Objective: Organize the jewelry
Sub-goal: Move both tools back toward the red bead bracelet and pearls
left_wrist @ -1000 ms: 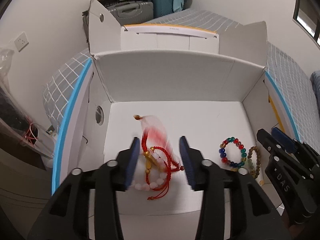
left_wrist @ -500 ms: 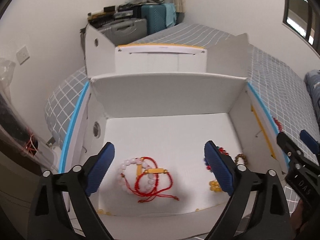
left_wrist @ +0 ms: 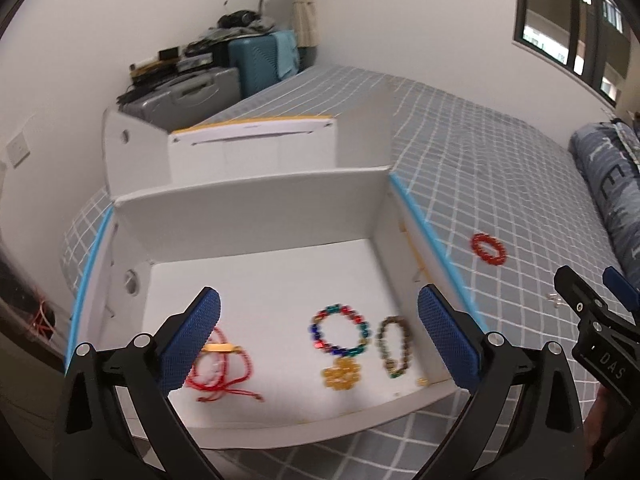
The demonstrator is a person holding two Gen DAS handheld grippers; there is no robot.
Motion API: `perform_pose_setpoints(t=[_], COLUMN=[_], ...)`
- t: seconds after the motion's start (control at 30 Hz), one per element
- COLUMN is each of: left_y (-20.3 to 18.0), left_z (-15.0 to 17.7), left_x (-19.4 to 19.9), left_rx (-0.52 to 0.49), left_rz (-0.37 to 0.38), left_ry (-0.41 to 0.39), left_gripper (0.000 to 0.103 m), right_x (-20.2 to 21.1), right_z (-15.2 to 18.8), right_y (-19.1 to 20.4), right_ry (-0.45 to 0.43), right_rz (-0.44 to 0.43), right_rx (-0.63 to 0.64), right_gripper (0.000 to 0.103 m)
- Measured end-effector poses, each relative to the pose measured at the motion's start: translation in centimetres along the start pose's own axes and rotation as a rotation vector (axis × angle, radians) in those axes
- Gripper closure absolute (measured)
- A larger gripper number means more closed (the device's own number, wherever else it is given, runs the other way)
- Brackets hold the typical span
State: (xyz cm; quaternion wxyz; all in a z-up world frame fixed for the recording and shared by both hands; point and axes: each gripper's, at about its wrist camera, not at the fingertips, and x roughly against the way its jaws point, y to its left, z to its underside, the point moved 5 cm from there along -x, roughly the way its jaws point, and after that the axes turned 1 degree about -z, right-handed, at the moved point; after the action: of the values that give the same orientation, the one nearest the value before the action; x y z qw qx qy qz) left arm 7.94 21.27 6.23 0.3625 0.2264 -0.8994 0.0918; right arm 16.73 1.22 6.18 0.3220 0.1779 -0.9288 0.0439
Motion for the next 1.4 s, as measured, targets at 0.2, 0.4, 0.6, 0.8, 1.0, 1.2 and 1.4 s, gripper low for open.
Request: perform_pose_setpoints(t=[0.2, 0.4, 0.6, 0.8, 1.0, 1.2, 1.4], left_y=[-5.7, -10.8, -15.4, -20.6, -24.1, -25.7, -26.7], left_z=[-0.3, -1.8, -3.4, -3.5, -2.2, -1.1, -0.8], left_x=[0.2, -0.5, -3.2, -8.0, -14.0, -19.5, -22.9], left_rx=[-0.065, -0.113, -0.124, -0.162, -0.187, -0.168, -0.164], left_rz=[0.050, 0.086, 0.123, 0.149, 0.159, 0.170, 0.162], left_ry=[-0.005, -0.018, -0.002, 0.056, 0.121, 0.201, 0.218], left_gripper=[0.006, 0.006, 0.006, 0.006, 0.006, 0.006, 0.006], right_x=[0.9, 0.7, -1.8, -5.4, -10.2, -14.2, -16.5], right_z=[0.0, -0.9, -0.9, 0.5, 2.7, 4.9, 6.2], right_y=[-3.9, -7.9, -12.3, -16.1, -18.5, -19.3, -19.5], right_ry=[-0.022, -0.017, 0.038, 0.091, 0.165, 0.209, 0.254], right_rz=[0.031, 0.093, 0.127, 0.135, 0.118, 0.123, 0.106], right_rx=[-0.043, -0.037, -0.050, -0.072, -0.104, -0.101, -0.091], right_gripper=[0.008, 0.008, 0.008, 0.008, 0.008, 0.008, 0.018])
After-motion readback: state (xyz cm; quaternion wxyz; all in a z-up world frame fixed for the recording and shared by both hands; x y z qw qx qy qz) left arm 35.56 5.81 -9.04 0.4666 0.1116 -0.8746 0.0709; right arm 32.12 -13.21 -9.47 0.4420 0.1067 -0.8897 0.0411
